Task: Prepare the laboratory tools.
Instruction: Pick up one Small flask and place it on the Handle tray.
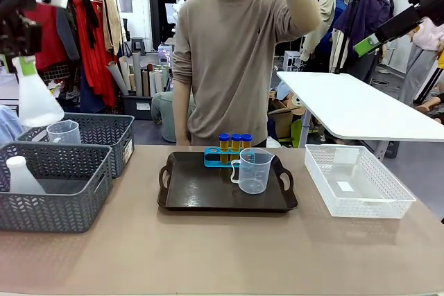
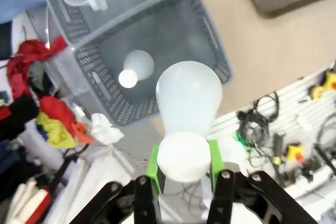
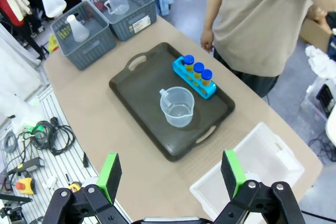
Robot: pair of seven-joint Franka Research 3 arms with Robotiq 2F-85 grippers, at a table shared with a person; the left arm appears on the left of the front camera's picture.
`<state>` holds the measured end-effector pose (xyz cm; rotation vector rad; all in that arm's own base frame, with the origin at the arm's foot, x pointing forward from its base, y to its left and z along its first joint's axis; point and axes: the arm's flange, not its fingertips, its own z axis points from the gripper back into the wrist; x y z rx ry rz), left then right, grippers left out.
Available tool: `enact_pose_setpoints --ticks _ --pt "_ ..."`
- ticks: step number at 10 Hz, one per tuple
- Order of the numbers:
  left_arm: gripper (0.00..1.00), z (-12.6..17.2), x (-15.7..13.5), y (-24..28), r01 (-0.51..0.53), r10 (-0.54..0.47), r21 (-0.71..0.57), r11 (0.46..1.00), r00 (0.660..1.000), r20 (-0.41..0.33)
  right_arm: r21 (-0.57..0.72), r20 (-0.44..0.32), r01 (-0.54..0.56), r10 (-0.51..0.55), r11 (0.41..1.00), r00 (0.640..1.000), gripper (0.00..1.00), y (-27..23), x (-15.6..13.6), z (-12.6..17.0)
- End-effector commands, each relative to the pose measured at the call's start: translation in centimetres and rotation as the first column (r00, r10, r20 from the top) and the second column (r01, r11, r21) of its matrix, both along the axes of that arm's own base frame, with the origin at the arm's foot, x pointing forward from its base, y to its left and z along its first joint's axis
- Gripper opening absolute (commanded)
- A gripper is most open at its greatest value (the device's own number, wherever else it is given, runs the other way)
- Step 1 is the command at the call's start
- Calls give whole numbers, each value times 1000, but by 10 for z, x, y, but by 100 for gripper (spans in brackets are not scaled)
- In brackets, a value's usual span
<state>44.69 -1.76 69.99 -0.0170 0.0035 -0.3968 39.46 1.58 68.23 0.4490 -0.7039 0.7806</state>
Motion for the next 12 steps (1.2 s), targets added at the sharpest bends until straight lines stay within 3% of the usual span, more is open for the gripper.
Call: enact_pose_setpoints --ticks 1,3,4,6,8,10,12 --pt "0 28 14 3 91 -92 -28 996 995 -37 23 11 -15 14 1000 1000 100 1 1 1" --pt "0 38 10 0 130 -131 -29 991 991 -6 23 11 -15 14 1000 1000 100 1 1 1" --pt "0 24 4 -4 77 -78 -5 997 997 -14 23 11 -15 14 1000 1000 100 1 1 1" --pt "0 24 4 -4 77 -78 -5 997 997 -14 23 11 -15 14 1000 1000 100 1 1 1" --pt "0 18 -1 -16 130 -130 -29 991 991 3 23 11 -15 14 1000 1000 100 1 1 1" --pt "0 44 4 -49 187 -185 -4 982 976 115 23 11 -15 14 1000 1000 100 1 1 1" --pt "0 44 11 -85 264 -262 -2 965 958 119 23 11 -15 14 1000 1000 100 1 1 1"
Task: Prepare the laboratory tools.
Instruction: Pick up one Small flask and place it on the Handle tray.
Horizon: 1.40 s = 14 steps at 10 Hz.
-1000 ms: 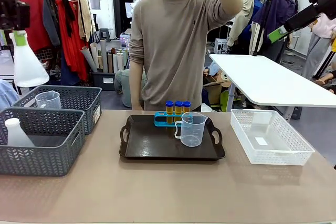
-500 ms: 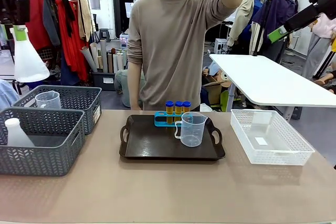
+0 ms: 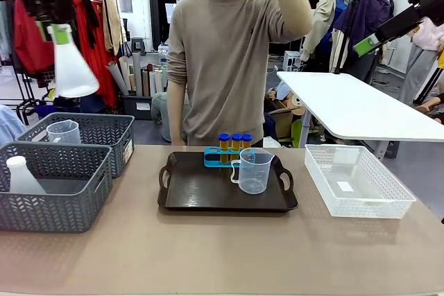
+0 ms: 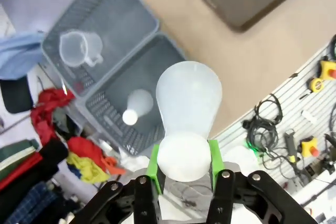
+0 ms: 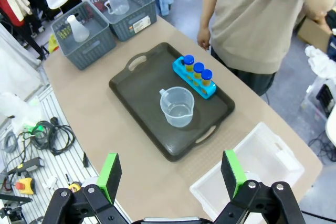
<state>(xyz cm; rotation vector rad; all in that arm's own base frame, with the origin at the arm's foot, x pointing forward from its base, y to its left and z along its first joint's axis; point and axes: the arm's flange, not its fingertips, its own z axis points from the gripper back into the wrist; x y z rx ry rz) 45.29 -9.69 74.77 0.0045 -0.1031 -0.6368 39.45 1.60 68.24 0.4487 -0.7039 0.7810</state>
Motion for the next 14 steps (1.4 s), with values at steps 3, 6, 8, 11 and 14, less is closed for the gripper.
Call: enact_pose_setpoints --ticks 3,6,8,11,14 --pt "0 -43 16 -73 81 -82 -59 995 996 -21 23 11 -14 14 1000 1000 100 1 1 1" --pt "0 -59 22 -107 111 -115 -95 989 993 -36 23 11 -14 14 1000 1000 100 1 1 1" --pt "0 -61 26 -95 79 -83 -94 992 996 -36 23 11 -14 14 1000 1000 100 1 1 1" --pt "0 -53 18 -66 71 -72 -79 994 997 -22 23 11 -14 14 1000 1000 100 1 1 1" --pt "0 -42 9 -28 8 -9 -68 998 1000 -5 23 11 -14 14 1000 1000 100 1 1 1"
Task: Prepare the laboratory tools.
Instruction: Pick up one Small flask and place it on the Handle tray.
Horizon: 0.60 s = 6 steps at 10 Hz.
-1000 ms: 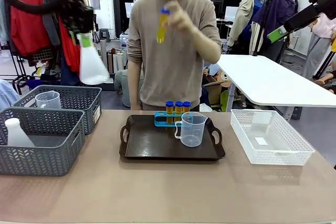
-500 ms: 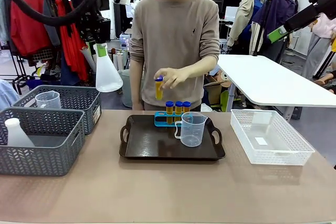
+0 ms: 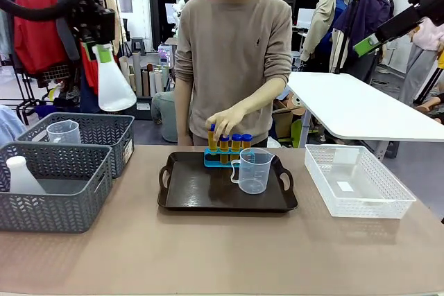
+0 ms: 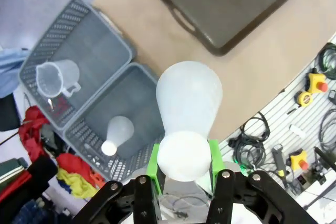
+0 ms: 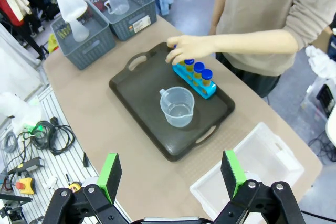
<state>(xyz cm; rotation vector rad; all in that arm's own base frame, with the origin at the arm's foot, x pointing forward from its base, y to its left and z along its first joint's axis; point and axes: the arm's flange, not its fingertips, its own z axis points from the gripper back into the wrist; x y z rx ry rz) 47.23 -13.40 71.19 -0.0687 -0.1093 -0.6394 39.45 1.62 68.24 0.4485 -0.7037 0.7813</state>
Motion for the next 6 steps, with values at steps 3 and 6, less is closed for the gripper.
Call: enact_pose_setpoints --ticks 3,6 --pt "0 0 -14 25 -28 28 11 1000 999 40 24 11 -14 14 1000 1000 100 1 1 1" --pt "0 9 -17 26 -2 -3 67 998 997 82 24 11 -14 14 1000 1000 100 1 1 1"
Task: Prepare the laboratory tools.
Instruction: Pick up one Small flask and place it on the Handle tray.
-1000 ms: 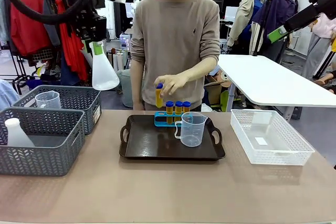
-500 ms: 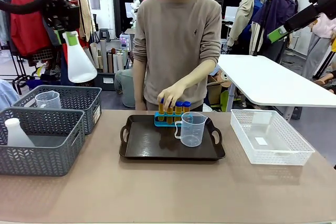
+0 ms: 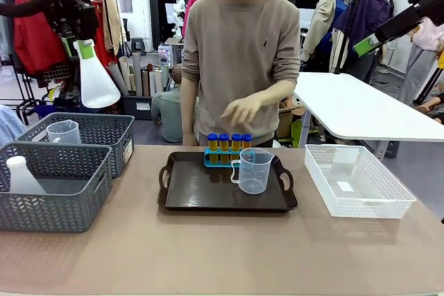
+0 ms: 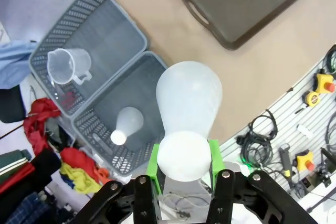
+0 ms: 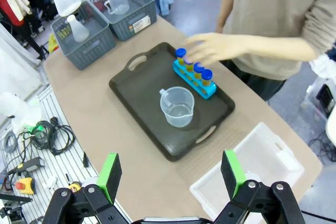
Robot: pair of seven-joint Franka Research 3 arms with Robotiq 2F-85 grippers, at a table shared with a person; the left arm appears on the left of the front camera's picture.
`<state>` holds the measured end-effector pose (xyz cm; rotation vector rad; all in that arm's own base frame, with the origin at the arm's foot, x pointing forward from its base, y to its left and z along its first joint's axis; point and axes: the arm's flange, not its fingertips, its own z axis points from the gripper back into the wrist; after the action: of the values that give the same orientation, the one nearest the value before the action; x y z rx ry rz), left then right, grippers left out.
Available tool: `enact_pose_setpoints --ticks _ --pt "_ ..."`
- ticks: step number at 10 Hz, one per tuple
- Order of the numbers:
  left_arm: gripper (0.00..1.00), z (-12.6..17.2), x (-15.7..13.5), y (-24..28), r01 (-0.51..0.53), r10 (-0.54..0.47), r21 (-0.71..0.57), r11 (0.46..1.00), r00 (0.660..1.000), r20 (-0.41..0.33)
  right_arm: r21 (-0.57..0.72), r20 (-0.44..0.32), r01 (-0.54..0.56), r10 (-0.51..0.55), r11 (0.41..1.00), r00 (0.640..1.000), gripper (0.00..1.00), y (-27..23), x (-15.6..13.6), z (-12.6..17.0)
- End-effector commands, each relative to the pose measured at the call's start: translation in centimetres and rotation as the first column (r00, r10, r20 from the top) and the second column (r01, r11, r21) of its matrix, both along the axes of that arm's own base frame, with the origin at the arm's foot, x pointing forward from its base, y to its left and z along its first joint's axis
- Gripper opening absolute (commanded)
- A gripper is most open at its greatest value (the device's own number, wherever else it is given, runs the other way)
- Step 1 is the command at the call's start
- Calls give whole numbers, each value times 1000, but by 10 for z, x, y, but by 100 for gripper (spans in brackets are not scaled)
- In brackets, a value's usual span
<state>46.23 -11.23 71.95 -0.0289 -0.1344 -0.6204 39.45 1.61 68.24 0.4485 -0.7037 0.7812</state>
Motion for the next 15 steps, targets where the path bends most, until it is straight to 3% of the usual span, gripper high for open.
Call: enact_pose_setpoints --ticks 1,4,6,10,15 --pt "0 -2 0 0 -6 6 -19 1000 1000 -14 24 11 -14 14 1000 1000 100 1 1 1" --pt "0 -1 1 -1 0 0 -1 1000 1000 -4 24 11 -14 14 1000 1000 100 1 1 1" --pt "0 -18 0 -19 156 -156 -49 987 988 -15 24 11 -14 14 1000 1000 100 1 1 1" --pt "0 -48 -1 -60 262 -262 -49 964 965 16 24 11 -14 14 1000 1000 100 1 1 1" --pt "0 -132 4 -128 452 -453 -34 891 891 -22 24 11 -14 14 1000 1000 100 1 1 1"
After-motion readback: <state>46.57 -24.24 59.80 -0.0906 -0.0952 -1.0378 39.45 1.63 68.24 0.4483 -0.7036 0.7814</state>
